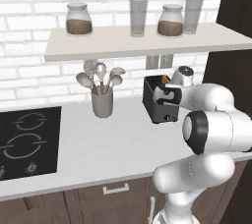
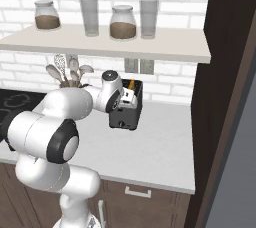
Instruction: Start the toaster. Once the lever pops up, take the bread to the plate on the dining counter.
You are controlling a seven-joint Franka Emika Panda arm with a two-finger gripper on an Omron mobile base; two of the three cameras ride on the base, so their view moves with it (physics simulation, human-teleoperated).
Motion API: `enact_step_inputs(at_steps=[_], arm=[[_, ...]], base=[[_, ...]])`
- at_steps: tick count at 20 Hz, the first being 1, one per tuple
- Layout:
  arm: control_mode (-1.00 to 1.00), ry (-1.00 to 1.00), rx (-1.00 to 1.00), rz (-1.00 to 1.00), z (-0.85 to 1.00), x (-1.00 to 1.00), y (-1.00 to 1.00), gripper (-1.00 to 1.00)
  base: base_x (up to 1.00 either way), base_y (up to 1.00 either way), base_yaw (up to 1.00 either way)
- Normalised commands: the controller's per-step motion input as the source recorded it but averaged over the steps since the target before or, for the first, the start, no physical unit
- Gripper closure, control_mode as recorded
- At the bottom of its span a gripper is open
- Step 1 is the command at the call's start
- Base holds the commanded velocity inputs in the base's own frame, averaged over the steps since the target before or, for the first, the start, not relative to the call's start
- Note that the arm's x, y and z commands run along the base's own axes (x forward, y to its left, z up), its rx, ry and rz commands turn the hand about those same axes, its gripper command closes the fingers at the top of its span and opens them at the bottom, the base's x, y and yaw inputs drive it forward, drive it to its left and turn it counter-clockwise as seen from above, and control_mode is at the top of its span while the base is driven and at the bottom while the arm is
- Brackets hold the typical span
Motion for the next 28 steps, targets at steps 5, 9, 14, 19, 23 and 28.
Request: enact_step_inputs(at_steps=[5, 9, 14, 19, 23, 28], arm=[[-1.00, -0.01, 0.00, 0.00, -0.30, 0.01, -0.06, 1.00], [-1.00, -0.03, 0.00, 0.00, -0.52, 0.00, -0.01, 1.00], [-1.00, -0.03, 0.00, 0.00, -0.48, 0.02, 0.03, 1.00], [-1.00, 0.00, 0.00, 0.00, -0.70, -0.06, 0.00, 1.00], [-1.00, -0.01, 0.00, 0.00, -0.72, -0.17, 0.00, 1.00], [-1.00, -0.01, 0.00, 0.00, -0.70, -0.09, 0.00, 1.00]], base=[[0.00, 0.00, 0.00], [0.00, 0.00, 0.00], [0.00, 0.00, 0.00], [0.00, 0.00, 0.00], [0.00, 0.00, 0.00], [0.00, 0.00, 0.00]])
